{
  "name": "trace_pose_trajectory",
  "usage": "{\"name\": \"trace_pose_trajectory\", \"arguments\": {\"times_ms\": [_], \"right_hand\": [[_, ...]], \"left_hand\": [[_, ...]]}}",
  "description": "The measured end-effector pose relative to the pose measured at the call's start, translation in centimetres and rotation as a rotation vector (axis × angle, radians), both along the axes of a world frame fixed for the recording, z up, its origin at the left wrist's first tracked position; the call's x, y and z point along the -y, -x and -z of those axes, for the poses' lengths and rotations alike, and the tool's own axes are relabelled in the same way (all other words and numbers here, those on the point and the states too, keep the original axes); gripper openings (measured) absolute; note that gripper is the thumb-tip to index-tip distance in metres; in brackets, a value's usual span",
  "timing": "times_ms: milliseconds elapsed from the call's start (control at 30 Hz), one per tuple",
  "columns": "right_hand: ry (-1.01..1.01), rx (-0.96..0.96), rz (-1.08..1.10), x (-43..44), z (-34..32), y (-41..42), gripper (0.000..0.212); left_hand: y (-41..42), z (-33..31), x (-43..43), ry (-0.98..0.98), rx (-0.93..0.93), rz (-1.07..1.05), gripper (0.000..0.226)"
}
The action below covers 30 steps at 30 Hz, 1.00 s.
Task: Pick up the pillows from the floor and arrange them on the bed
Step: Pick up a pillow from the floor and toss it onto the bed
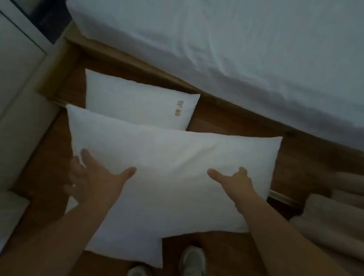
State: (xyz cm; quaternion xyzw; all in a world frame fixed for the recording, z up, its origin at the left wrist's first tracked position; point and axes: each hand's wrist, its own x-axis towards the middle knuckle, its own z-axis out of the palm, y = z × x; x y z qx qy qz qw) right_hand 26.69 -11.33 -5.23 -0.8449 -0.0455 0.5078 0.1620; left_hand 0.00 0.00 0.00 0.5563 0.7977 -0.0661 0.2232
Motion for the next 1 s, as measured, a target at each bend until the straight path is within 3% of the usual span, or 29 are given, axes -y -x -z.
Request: {"name": "trace_pose_trajectory", "arguments": {"times_ms": [133,200,267,367,467,700,867,1000], "right_hand": [[0.063,-0.038,0.275,-1.3,6.5,1.7,0.133],[0.098,0.073,0.184,-2.4,9.3,3.3,0.129],[0.095,0.241,0.074,-3.3,11.5,4.4,0.105],[0.019,0.374,0.122,-3.3,13.8,5.1,0.046],[-0.015,0.416,0.199,-2.3,13.7,5.8,0.032],[-0.190,0.344,0.528,-0.4,2.6,6.3,0.026],[-0.364,0.421,0.521,-4.1,-10.8,3.8,0.021],[-0.538,0.555,0.453,-10.8,-22.6,-3.2,0.022]], "left_hand": [[0.0,4.9,-1.1,0.077,0.213,-0.064,0.141],[-0.3,7.3,-1.3,0.037,0.221,-0.035,0.135],[-0.5,9.0,-1.8,-0.019,0.197,-0.012,0.111],[-1.1,10.5,-2.0,-0.048,0.123,0.107,0.059],[-1.1,10.4,-1.9,-0.076,0.086,0.243,0.038],[1.6,1.6,-1.8,-0.023,0.216,0.180,0.026],[0.6,-9.6,-3.5,-0.038,0.251,0.077,0.032],[-5.5,-19.3,-7.2,-0.046,0.304,-0.010,0.039]]}}
